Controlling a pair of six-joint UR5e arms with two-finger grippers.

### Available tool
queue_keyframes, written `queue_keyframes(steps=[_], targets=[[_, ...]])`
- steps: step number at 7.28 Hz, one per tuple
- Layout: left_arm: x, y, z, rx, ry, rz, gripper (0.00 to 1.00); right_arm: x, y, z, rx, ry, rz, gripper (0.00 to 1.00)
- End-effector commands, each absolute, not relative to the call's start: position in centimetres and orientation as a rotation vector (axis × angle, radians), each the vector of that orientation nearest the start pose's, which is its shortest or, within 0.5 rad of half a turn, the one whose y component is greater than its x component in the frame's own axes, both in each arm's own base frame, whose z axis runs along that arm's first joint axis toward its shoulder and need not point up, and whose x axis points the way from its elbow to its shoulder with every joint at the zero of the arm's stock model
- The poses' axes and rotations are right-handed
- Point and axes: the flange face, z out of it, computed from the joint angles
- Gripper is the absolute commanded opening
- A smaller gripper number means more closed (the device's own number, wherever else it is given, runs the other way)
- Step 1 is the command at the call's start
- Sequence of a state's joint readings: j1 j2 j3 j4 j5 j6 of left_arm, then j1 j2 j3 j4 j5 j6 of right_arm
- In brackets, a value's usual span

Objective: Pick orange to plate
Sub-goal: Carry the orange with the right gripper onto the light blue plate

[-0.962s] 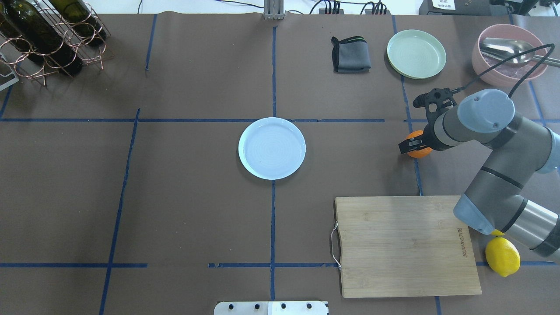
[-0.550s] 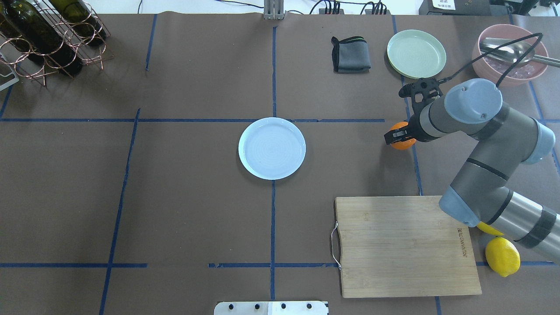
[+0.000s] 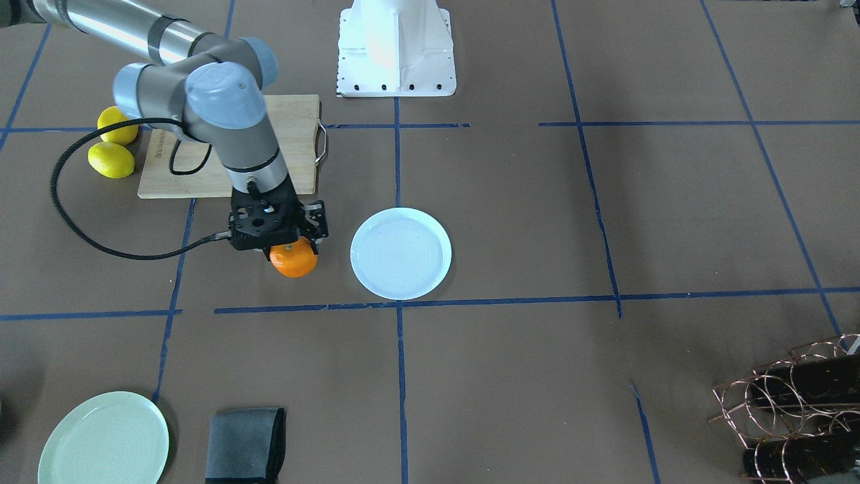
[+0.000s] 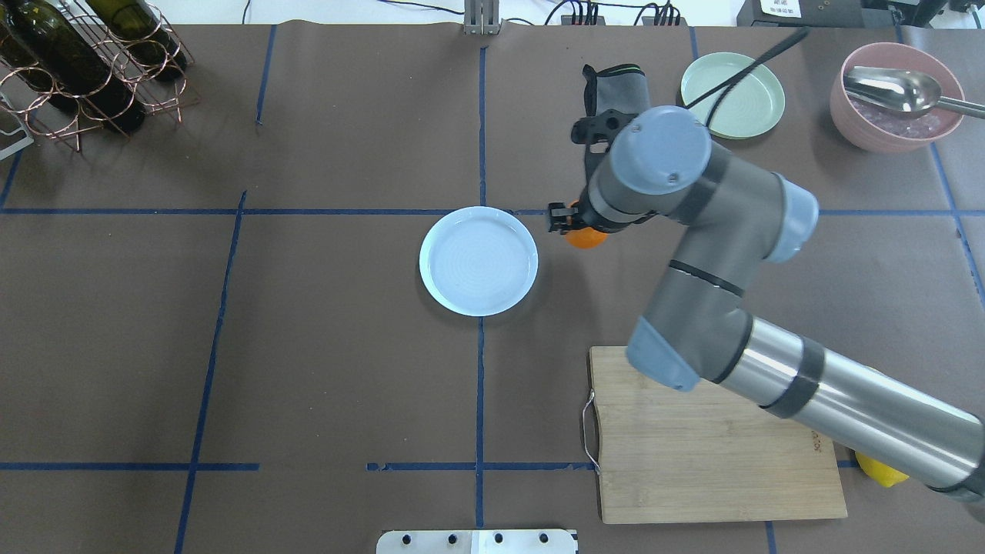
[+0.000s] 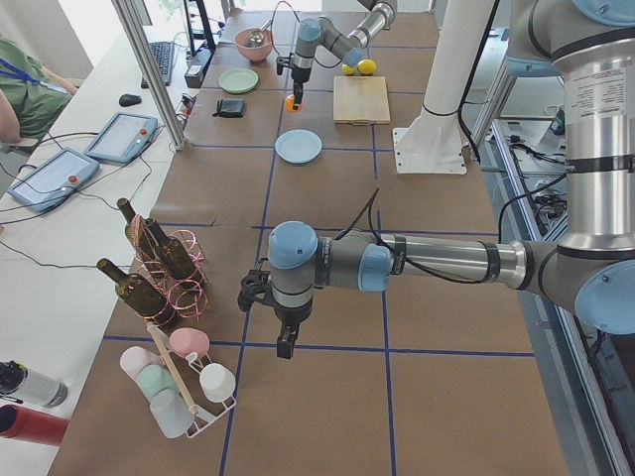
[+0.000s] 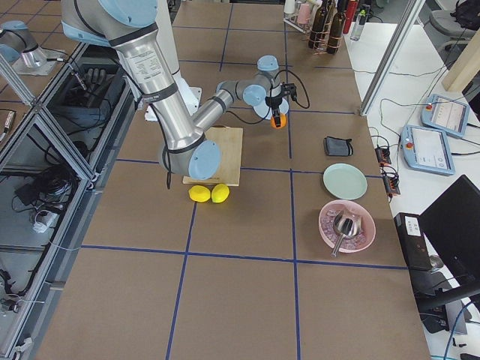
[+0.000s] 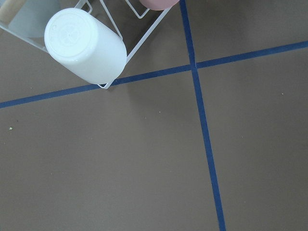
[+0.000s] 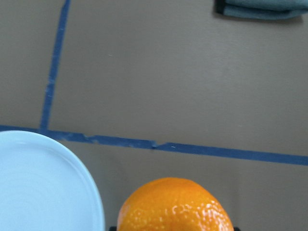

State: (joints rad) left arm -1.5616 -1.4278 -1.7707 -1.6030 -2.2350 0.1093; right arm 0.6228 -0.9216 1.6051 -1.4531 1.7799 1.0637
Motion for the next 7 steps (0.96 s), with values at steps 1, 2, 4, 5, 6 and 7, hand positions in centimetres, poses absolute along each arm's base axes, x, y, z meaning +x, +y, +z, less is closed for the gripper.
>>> queue_keyframes(steps=[1, 2, 4, 5, 6, 7], targets=[[-6.8, -43.8, 62.9, 0.122, 0.661, 0.144, 1.00, -59.8, -50.7, 17.5, 0.244, -0.742, 0.100, 0.26], [-6.8, -43.8, 62.9, 0.122, 0.661, 0.144, 1.00, -62.3, -50.2, 17.4, 0.236, -0.717, 0.112, 0.29], [-6.8, -43.8, 62.8, 0.124, 0.660, 0.146, 1.00, -64.4, -48.3, 18.3, 0.223, -0.700, 0.106, 0.47], [-6.8, -43.8, 62.7, 0.125, 0.660, 0.147, 1.00, -65.1, -47.4, 18.5, 0.213, -0.700, 0.103, 0.59], [-6.8, -43.9, 62.5, 0.130, 0.660, 0.148, 1.00, -65.3, -47.2, 18.4, 0.213, -0.699, 0.099, 0.70], [-6.8, -43.9, 62.4, 0.131, 0.660, 0.147, 1.00, -65.4, -47.1, 18.5, 0.212, -0.700, 0.098, 0.91]])
